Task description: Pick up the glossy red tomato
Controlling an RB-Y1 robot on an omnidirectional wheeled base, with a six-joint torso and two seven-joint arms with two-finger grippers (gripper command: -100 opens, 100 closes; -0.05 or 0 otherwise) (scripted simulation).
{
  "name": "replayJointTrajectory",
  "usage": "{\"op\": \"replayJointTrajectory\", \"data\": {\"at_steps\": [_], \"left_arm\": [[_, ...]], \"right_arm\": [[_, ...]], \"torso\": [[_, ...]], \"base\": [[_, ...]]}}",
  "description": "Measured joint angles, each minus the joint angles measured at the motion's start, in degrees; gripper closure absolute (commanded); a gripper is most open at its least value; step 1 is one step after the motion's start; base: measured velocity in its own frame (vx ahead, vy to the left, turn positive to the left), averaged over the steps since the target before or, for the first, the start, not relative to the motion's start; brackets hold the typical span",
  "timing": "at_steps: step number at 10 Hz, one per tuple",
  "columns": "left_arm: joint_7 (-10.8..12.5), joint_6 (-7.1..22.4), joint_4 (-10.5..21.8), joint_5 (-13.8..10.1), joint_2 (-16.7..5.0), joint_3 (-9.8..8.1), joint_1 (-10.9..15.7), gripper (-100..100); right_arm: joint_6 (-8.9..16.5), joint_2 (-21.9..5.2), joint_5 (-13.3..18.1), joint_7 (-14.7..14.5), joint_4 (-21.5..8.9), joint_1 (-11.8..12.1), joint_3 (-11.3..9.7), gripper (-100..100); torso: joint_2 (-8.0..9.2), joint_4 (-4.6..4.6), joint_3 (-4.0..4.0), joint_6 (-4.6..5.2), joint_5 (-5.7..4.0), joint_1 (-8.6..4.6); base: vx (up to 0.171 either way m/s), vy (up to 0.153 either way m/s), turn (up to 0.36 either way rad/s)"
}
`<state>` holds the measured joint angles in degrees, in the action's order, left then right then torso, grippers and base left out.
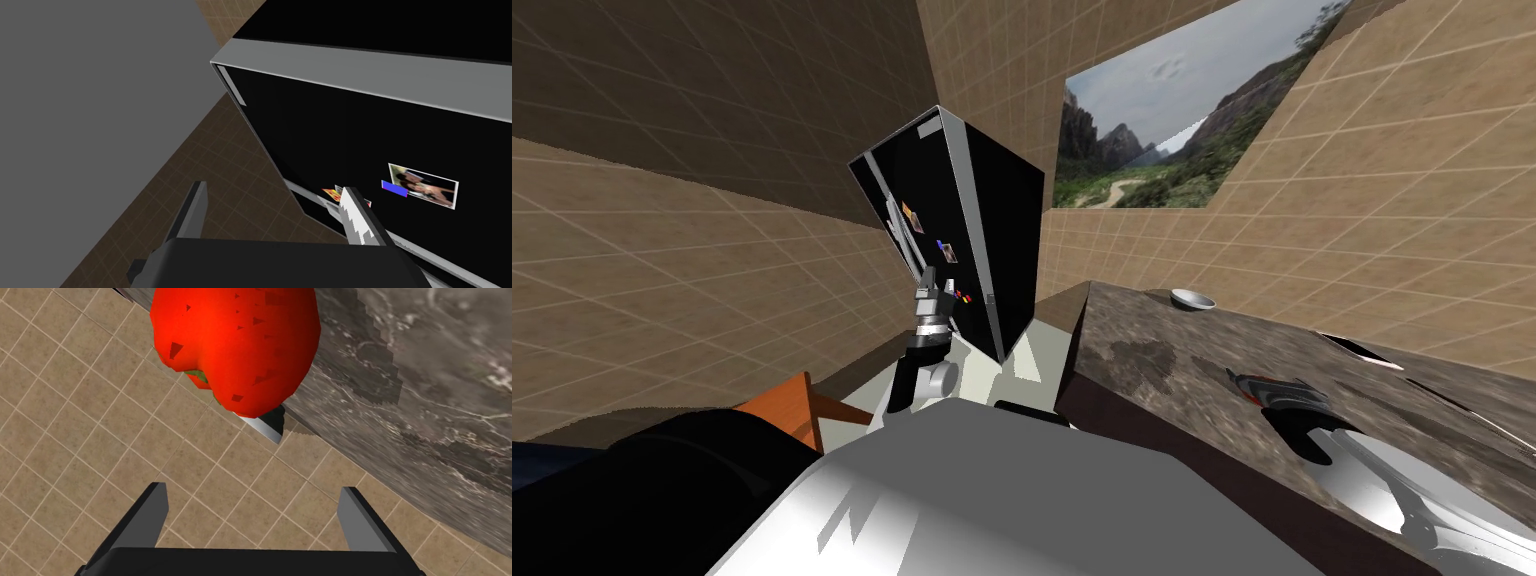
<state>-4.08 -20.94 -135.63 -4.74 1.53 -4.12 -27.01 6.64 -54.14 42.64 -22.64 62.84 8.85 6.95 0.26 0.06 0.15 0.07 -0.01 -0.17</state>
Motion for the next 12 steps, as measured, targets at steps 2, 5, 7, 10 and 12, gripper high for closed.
{"op": "replayJointTrajectory", "data": {"at_steps": [2, 5, 7, 10, 12], "left_arm": [[0.0, 0.0, 0.0, 0.0, 0.0, 0.0, 0.0, 0], [0.0, 0.0, 0.0, 0.0, 0.0, -0.01, -0.01, 0], [0.0, 0.0, 0.0, 0.0, 0.0, -0.01, -0.02, 0], [0.0, 0.0, 0.0, 0.0, 0.01, 0.0, -0.02, 0], [0.0, 0.0, 0.0, 0.0, 0.0, 0.0, -0.01, 0]], "right_arm": [[-0.12, -0.8, 0.44, -1.82, -2.96, -0.27, -1.43, -100], [0.14, -1.28, 0.07, -3.47, -4.67, 0.1, -3.55, 0], [-1.25, -0.5, 1.33, -3.99, -5.4, -0.29, -2.15, -100], [-4.83, 0.61, 3.37, -5.27, -6.54, -0.93, 0.14, -100], [-7.36, 1.47, 4.89, -6.2, -7.63, -1.51, 1.86, -100]], "torso": [[0.04, 0.01, 0.03, -0.01, -0.02, -0.12], [0.04, 0.02, 0.03, 0.03, -0.03, -0.09], [-0.24, -0.04, -0.12, 0.09, 0.01, 0.08], [-0.22, -0.05, -0.13, 0.06, 0.06, 0.3], [-0.16, -0.04, -0.1, 0.02, 0.05, 0.21]], "base": [[-0.039, -0.08, 0.188], [-0.025, -0.045, 0.026], [0.08, 0.015, -0.177], [0.041, 0.054, -0.156], [0.007, 0.009, -0.026]]}}
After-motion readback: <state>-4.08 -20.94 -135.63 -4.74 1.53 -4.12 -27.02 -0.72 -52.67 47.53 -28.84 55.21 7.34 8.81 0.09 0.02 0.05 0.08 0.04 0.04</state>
